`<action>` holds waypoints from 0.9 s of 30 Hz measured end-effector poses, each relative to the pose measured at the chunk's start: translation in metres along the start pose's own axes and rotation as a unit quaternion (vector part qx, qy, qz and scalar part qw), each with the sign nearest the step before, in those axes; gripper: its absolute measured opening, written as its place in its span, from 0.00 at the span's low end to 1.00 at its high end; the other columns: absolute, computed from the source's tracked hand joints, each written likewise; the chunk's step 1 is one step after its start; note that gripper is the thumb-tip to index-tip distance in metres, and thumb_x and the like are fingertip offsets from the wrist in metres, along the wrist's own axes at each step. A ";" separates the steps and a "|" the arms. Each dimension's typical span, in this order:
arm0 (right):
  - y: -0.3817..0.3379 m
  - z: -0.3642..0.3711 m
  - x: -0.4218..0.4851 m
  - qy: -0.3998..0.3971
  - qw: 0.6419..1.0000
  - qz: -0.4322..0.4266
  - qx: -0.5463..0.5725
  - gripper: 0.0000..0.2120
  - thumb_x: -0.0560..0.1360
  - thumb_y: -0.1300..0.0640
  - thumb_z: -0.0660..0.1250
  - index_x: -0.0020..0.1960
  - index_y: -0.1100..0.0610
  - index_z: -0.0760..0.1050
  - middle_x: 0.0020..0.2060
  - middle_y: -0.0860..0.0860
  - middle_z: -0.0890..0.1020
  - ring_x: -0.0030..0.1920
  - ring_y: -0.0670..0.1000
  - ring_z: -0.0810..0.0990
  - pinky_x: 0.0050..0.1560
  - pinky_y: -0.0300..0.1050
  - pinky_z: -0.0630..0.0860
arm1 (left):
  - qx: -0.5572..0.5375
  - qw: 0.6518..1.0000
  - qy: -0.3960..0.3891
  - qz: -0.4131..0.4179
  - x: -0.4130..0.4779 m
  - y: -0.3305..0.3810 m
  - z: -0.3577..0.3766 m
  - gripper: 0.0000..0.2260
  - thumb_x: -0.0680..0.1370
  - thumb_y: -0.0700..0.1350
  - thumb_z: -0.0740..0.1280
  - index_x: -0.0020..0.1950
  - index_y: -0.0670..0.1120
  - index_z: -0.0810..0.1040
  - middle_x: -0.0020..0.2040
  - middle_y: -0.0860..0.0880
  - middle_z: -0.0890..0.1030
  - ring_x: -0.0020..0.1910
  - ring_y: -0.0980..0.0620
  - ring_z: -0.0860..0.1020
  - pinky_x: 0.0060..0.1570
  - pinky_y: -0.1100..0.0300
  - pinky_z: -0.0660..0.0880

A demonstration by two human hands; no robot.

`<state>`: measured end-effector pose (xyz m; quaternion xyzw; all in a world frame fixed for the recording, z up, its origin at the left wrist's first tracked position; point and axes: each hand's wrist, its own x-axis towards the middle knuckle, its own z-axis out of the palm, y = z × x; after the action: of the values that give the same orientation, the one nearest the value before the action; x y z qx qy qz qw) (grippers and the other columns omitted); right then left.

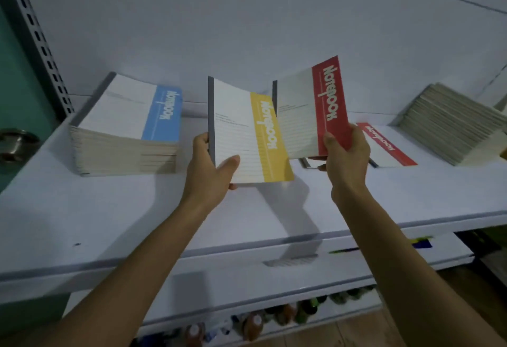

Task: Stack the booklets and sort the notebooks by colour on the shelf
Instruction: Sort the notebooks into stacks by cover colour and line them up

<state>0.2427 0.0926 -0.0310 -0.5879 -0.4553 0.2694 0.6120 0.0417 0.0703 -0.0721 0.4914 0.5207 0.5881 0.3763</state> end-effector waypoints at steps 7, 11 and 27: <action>0.034 -0.040 0.051 0.017 0.999 0.006 -0.035 0.10 0.79 0.55 0.64 0.58 0.47 0.68 0.51 0.44 0.78 0.51 0.53 0.81 0.53 0.57 0.80 | 0.222 0.973 0.069 0.002 0.037 -0.023 0.037 0.27 0.74 0.41 0.70 0.69 0.48 0.61 0.60 0.47 0.77 0.54 0.45 0.77 0.48 0.55 0.74; 0.050 -0.057 0.076 0.014 0.999 0.020 -0.025 0.10 0.79 0.54 0.64 0.58 0.47 0.68 0.52 0.43 0.77 0.52 0.52 0.80 0.56 0.59 0.78 | 0.391 0.919 0.048 -0.016 0.051 -0.032 0.048 0.29 0.73 0.50 0.71 0.70 0.46 0.64 0.64 0.44 0.74 0.63 0.43 0.71 0.58 0.46 0.70; 0.095 -0.168 0.199 -0.058 0.996 0.056 -0.041 0.15 0.78 0.55 0.66 0.63 0.54 0.71 0.54 0.50 0.80 0.47 0.53 0.82 0.35 0.42 0.75 | 0.462 0.868 0.057 0.174 0.037 -0.012 0.176 0.16 0.75 0.48 0.69 0.62 0.47 0.77 0.67 0.47 0.73 0.67 0.45 0.68 0.64 0.50 0.64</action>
<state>0.4972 0.2008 -0.0571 -0.6205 -0.4668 0.3182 0.5440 0.2032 0.1504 -0.0811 0.6570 0.6599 0.3631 -0.0326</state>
